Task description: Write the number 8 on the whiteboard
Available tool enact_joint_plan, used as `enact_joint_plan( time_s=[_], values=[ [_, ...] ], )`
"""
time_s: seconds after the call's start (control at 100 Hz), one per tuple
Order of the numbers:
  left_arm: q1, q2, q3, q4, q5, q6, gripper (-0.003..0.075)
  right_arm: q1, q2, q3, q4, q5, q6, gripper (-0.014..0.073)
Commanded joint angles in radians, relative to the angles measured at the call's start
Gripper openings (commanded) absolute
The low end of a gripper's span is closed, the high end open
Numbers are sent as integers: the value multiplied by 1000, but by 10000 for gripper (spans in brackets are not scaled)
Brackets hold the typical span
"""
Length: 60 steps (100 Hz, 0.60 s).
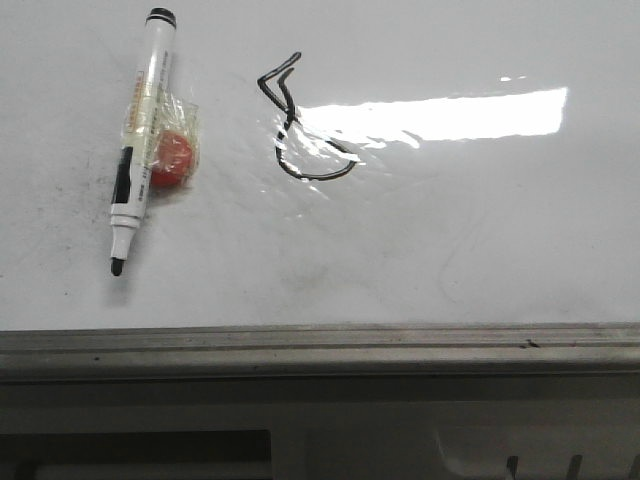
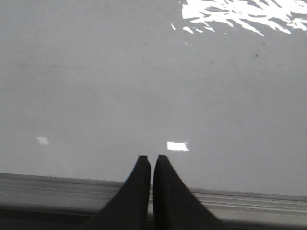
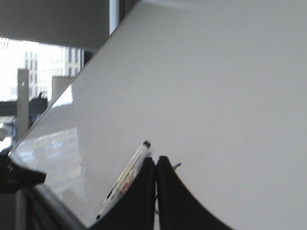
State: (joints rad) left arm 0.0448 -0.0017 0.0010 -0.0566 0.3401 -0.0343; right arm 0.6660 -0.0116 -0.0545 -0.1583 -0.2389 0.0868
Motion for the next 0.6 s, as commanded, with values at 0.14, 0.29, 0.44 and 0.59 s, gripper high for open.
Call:
enact_joint_plan(
  time_s=[0.14,0.29,0.44,0.59],
  values=[
    [-1,-30,32,-13,-45,0,-20,-279,-17,78,13,-213,1,-63],
    [-1,-30,32,-13,-45,0,-20,-502,-17,78,27,-104,1,-63],
    [-1,-30,32,-13,-45,0,-20,-685,-17,78,119,46,1,-63],
    [-1,-30,32,-13,-45,0,-20,-810,-19,78,124,282,-12,-63]
  ],
)
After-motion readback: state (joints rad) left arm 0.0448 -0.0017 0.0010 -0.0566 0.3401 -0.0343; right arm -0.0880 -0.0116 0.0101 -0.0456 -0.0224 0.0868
